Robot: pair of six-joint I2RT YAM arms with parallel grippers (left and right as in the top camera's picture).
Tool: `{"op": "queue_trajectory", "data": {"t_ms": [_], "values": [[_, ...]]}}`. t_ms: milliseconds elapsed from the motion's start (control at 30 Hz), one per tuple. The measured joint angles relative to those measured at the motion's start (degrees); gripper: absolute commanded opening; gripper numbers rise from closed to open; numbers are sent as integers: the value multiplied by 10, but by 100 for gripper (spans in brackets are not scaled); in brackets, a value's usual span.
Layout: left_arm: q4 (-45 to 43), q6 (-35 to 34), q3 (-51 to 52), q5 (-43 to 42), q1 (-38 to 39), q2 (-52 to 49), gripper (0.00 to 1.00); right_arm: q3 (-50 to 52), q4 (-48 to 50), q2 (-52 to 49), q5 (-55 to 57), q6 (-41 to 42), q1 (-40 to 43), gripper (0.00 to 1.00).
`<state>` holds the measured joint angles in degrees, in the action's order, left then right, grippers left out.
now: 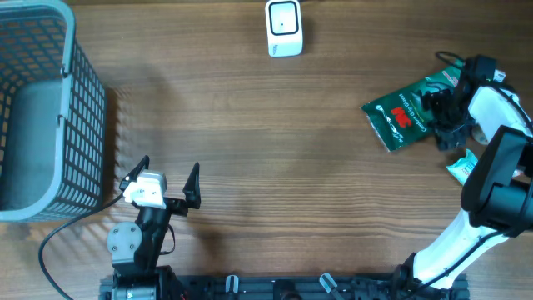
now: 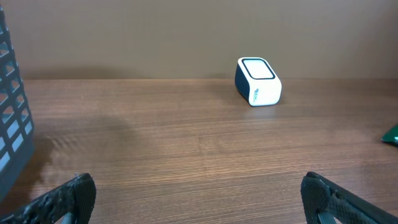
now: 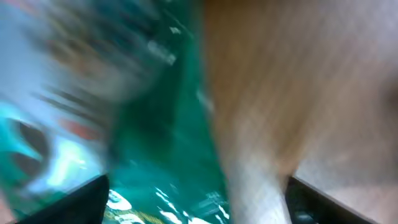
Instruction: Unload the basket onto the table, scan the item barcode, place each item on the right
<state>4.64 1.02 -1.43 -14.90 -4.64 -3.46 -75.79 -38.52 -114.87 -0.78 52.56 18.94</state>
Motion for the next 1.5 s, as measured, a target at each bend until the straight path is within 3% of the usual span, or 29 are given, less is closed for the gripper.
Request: {"op": "queue_trajectory", "data": {"t_ms": [33,100,133,167,200,500,700,833,1133,1233,1267,1333,1400,1500], "values": [[0,0,0,0,0,0,100,0,30,-2,6,-43,0,54],[0,0,0,0,0,0,100,0,59,-5,9,-115,0,50],[0,0,0,0,0,0,100,0,66,-5,9,-135,0,33],[0,0,0,0,0,0,100,0,74,-7,8,-159,0,24],[0,0,0,0,0,0,100,0,78,-12,8,-182,0,4],[0,0,0,0,0,0,100,-26,33,-11,-3,-210,0,4],[0,0,0,0,0,0,100,-110,42,186,73,-210,24,4],[0,0,0,0,0,0,100,-121,19,213,147,-205,66,4],[0,0,0,0,0,0,100,-109,-92,149,174,19,205,4],[0,0,0,0,0,0,100,-109,-96,110,157,51,242,5],[0,0,0,0,0,0,100,-109,-96,97,148,54,253,7],[0,0,0,0,0,0,100,-109,-99,53,107,59,284,67],[0,0,0,0,0,0,100,-108,-94,43,67,44,298,100],[0,0,0,0,0,0,100,-108,-84,48,-2,5,309,100]]}}
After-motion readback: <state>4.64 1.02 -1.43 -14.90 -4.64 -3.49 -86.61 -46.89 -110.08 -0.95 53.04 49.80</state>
